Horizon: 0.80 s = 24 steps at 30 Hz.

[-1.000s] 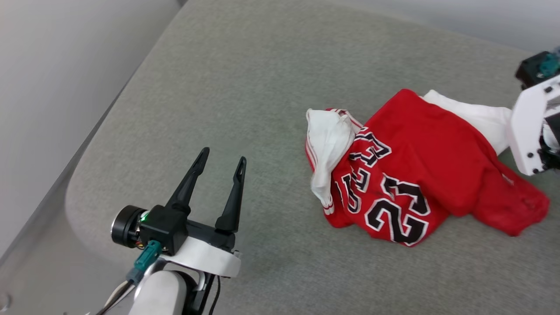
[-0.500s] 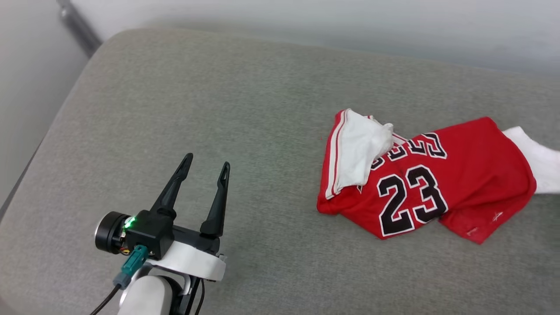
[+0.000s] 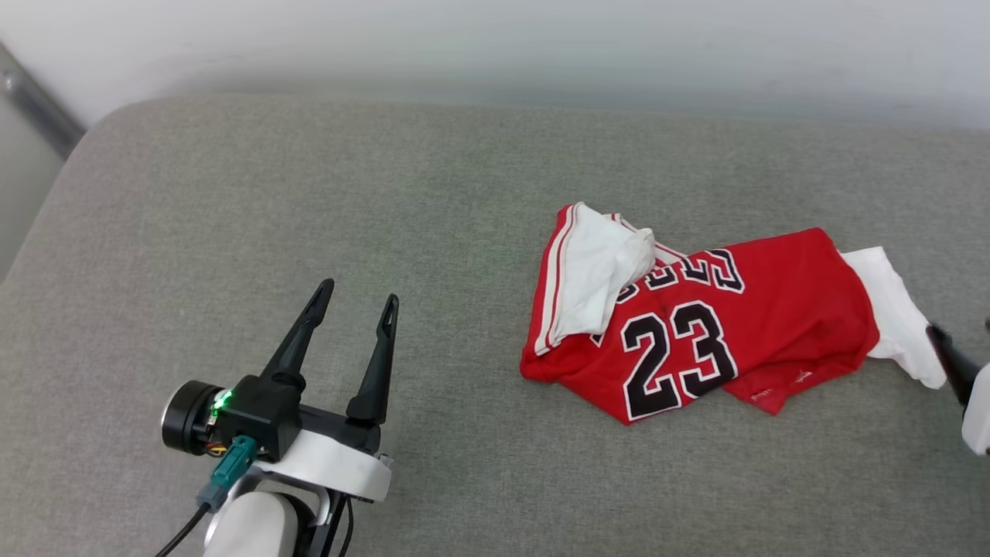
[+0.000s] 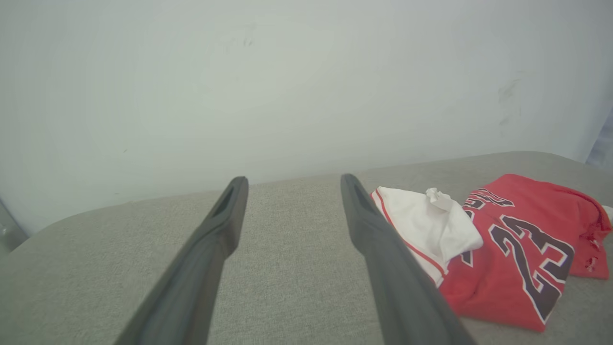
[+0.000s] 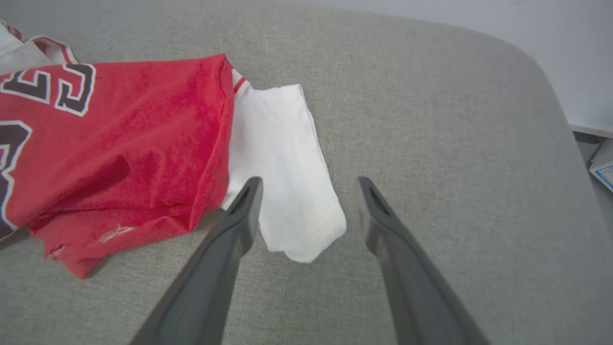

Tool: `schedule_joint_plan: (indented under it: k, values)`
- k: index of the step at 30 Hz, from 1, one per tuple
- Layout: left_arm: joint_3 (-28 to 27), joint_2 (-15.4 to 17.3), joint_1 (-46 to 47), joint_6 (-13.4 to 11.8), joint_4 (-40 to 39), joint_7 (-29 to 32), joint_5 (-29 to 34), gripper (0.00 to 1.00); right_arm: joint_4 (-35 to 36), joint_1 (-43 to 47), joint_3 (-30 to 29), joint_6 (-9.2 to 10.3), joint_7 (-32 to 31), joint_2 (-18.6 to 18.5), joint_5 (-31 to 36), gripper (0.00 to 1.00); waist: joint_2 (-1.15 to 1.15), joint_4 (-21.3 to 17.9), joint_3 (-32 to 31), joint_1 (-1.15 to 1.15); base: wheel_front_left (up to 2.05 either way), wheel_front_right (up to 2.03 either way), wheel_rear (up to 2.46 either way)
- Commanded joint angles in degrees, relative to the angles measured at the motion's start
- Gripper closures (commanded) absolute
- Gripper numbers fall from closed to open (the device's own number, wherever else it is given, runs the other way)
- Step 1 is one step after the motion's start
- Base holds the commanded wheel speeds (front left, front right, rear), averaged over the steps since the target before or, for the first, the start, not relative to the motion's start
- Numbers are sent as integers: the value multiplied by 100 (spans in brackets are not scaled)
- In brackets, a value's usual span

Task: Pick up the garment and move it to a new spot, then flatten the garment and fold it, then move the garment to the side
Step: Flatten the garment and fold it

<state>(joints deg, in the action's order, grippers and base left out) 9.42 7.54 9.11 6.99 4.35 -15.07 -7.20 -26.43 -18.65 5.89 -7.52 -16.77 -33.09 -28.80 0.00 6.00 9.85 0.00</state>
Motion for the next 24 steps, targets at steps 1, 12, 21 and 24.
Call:
schedule_joint_plan:
  k: [1,12,21,24]
  values:
    - [-18,27,30,-5,-11,-15,19,0,224,76,-125,6,204,32,148,0,0,-94,-77,0,0,0,0]
    - [35,-93,-140,-36,66,94,-160,0,2490,1148,-1680,5,1789,1818,861,0,0,-432,-176,0,0,0,0]
    - [363,-68,519,-4,-59,1197,-284,0,3747,1630,-1807,5,2117,2610,1327,0,0,-670,87,0,0,0,0]
    - [899,-82,1231,35,-132,2436,-528,0,3986,1676,-1826,5,2071,2729,1543,0,0,-753,285,0,0,0,0]
